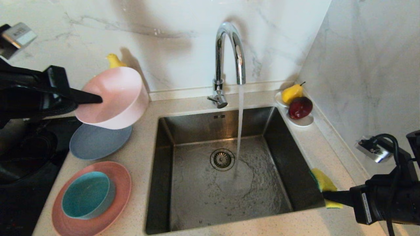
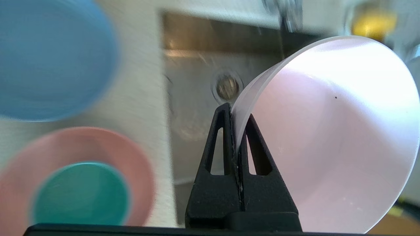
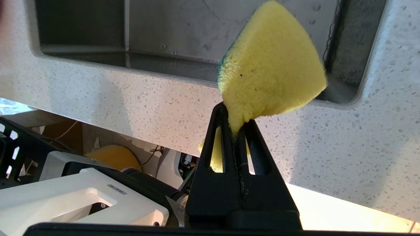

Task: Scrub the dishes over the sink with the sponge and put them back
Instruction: Wash the bowl

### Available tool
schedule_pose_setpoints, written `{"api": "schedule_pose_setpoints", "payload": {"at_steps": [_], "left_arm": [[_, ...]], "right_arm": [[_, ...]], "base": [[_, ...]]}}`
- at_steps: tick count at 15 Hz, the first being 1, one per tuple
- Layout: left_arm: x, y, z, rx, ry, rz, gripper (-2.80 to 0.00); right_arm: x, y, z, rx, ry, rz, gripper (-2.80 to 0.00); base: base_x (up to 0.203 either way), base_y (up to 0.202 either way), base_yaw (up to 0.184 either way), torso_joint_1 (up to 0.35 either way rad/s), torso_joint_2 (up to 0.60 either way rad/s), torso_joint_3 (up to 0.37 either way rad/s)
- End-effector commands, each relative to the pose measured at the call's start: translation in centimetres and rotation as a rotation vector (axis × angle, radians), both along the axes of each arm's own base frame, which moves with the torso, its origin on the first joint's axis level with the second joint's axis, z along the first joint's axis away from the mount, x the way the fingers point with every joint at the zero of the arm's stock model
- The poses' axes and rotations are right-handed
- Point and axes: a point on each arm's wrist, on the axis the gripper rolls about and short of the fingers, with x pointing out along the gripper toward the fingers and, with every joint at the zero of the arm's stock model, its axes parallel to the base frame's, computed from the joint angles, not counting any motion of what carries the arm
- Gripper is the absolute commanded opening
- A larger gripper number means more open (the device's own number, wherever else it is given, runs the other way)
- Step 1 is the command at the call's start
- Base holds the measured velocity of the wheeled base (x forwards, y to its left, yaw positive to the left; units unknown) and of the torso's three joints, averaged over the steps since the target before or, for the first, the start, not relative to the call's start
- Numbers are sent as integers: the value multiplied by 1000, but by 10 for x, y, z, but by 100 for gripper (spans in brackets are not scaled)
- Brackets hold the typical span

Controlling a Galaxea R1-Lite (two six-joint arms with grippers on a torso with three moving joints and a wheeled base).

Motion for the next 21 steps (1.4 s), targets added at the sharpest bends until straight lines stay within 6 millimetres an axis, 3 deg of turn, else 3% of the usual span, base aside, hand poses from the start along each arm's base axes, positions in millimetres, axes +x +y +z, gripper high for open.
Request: {"api": "schedule_pose_setpoints", "payload": {"at_steps": [1, 5, 10, 17, 21], "left_arm": [[20, -28, -18, 26, 74, -69, -280], [44, -96, -52, 64, 165, -165, -280], [69, -163, -96, 98, 170, -172, -280], [114, -202, -144, 68, 137, -124, -280], [127, -212, -152, 65, 130, -120, -280]], "right_arm": [[-3, -1, 3, 8, -11, 0, -280], [-3, -1, 2, 8, -10, 1, -280], [-10, -4, 10, 23, -49, 2, -280], [-17, -7, 14, 33, -73, 3, -280], [-17, -7, 15, 36, -80, 5, -280]], "base": [[0, 0, 0, 0, 0, 0], [0, 0, 0, 0, 0, 0], [0, 0, 0, 0, 0, 0], [0, 0, 0, 0, 0, 0], [0, 0, 0, 0, 0, 0]]}}
